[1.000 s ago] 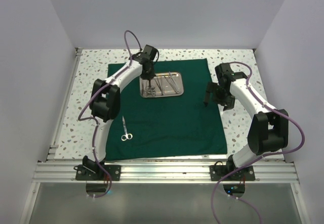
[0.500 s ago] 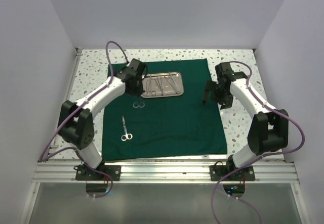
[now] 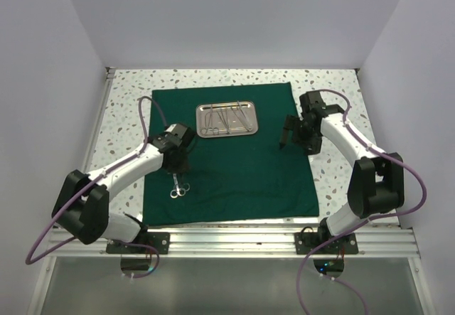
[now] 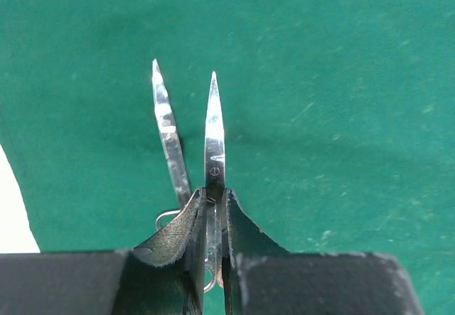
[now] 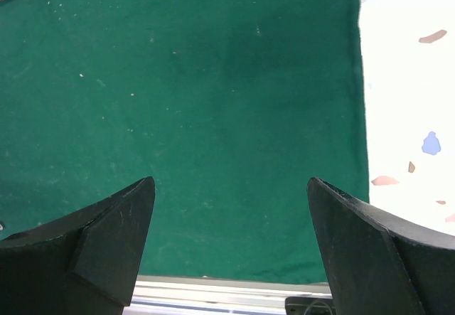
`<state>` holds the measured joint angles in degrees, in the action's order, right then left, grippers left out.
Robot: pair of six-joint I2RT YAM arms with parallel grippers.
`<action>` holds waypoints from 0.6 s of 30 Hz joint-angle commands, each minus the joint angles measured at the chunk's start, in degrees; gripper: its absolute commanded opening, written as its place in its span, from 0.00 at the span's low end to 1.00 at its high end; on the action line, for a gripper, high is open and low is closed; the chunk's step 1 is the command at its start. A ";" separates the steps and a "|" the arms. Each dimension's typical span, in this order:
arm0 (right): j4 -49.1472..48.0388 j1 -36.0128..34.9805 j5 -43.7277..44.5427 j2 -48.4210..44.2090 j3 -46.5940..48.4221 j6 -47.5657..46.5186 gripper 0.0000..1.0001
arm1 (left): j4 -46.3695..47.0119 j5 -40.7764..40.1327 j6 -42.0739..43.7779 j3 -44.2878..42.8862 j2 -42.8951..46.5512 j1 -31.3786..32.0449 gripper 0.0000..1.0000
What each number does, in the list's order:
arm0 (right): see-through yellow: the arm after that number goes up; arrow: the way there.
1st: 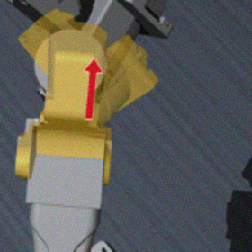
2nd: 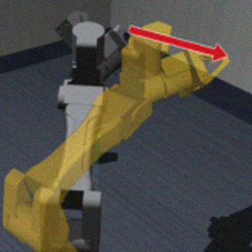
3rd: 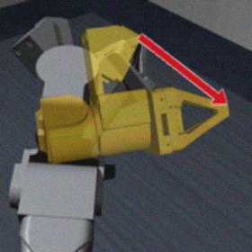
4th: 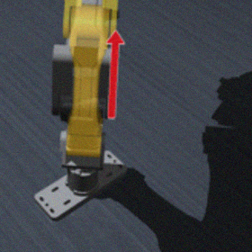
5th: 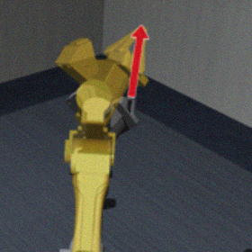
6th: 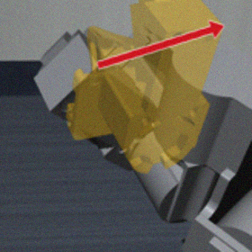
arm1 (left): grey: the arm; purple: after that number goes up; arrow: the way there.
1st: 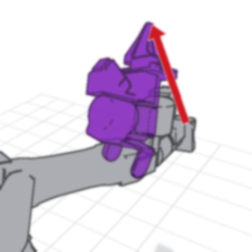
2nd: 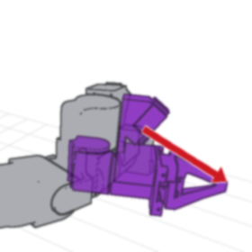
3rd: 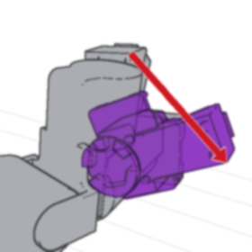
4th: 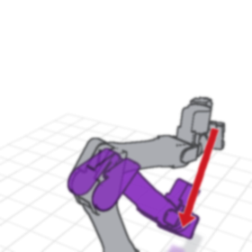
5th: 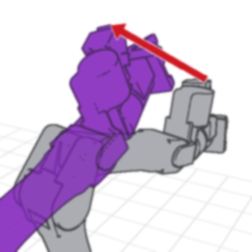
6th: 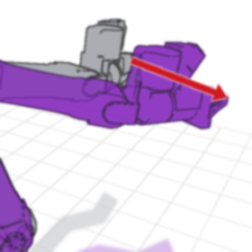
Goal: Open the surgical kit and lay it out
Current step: Place the medical item in the surgical kit, then pick up the medical item from the container.
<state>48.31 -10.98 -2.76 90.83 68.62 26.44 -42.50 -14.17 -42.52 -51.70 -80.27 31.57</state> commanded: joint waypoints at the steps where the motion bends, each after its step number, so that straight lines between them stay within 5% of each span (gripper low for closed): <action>1: -1.82 -0.53 -1.98 0.58 -0.68 0.55 0.92 | 1.28 -1.73 -2.13 1.60 2.40 0.24 0.01; 9: -1.73 -0.44 -1.28 0.23 -1.12 0.37 0.92 | 1.46 -2.96 -0.11 0.30 1.96 0.24 0.39; 18: 0.90 -0.53 1.62 -1.26 0.55 0.02 0.92 | 1.10 -4.29 7.79 -18.68 -7.16 -1.60 0.46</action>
<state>47.75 -11.25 -2.33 91.24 67.37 26.59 -43.51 -17.23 -39.35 -63.53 -83.79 31.09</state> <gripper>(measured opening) 0.920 0.462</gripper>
